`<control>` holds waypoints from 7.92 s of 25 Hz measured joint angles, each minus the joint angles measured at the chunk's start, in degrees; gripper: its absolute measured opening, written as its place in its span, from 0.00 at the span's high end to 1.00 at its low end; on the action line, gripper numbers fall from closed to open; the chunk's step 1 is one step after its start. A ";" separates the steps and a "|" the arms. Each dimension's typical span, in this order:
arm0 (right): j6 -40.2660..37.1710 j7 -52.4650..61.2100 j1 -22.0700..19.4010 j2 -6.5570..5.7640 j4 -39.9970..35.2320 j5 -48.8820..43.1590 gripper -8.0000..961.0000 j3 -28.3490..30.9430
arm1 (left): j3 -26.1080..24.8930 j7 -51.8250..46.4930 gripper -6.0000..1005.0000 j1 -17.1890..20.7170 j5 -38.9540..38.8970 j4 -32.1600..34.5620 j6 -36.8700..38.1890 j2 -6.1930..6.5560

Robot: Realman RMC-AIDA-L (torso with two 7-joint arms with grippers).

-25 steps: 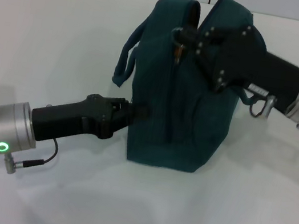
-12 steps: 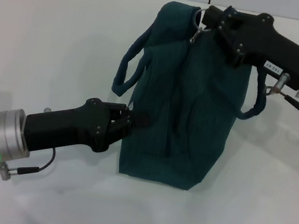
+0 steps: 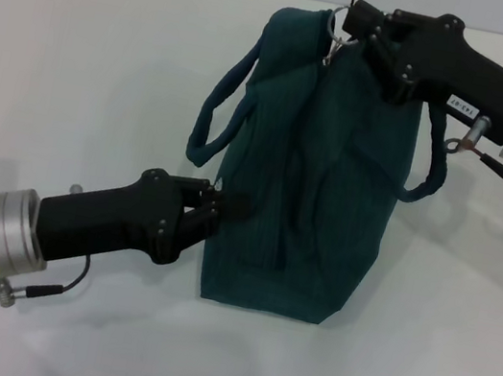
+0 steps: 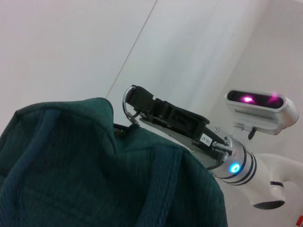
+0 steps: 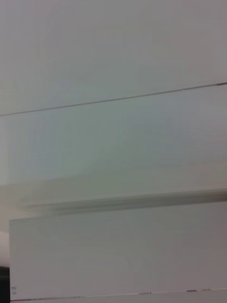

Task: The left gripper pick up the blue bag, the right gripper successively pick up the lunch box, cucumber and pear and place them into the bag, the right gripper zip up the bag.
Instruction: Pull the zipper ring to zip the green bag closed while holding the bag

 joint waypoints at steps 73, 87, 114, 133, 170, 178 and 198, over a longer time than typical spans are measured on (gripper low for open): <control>-4.07 -0.26 -1.28 -0.12 0.41 -0.06 0.98 1.11 | -0.94 -10.71 0.91 -3.36 -3.73 0.25 9.95 0.29; 0.64 -0.49 -2.06 0.33 4.48 0.10 0.98 4.07 | -2.16 -9.02 0.88 -0.89 -7.38 0.15 11.07 0.56; -5.92 -5.13 -8.80 0.19 4.22 1.36 0.98 8.32 | -7.29 -8.45 0.78 -0.08 -6.39 0.25 1.95 0.12; -6.16 -7.17 -8.80 0.09 3.93 1.04 0.98 8.04 | -6.96 -29.59 0.15 -11.43 -1.18 7.75 -7.30 5.58; -9.47 -8.69 -8.69 0.41 4.45 0.96 0.98 7.17 | -5.22 -50.57 0.39 -22.59 21.44 16.54 -11.49 2.86; -10.00 -8.42 -9.13 0.45 5.74 1.25 0.98 7.18 | -5.42 -50.54 0.55 -22.06 20.87 16.59 -11.24 2.32; -9.17 -0.09 -8.07 0.53 10.62 6.28 0.98 7.62 | -5.25 -45.33 0.94 -19.21 13.61 17.76 -5.51 1.19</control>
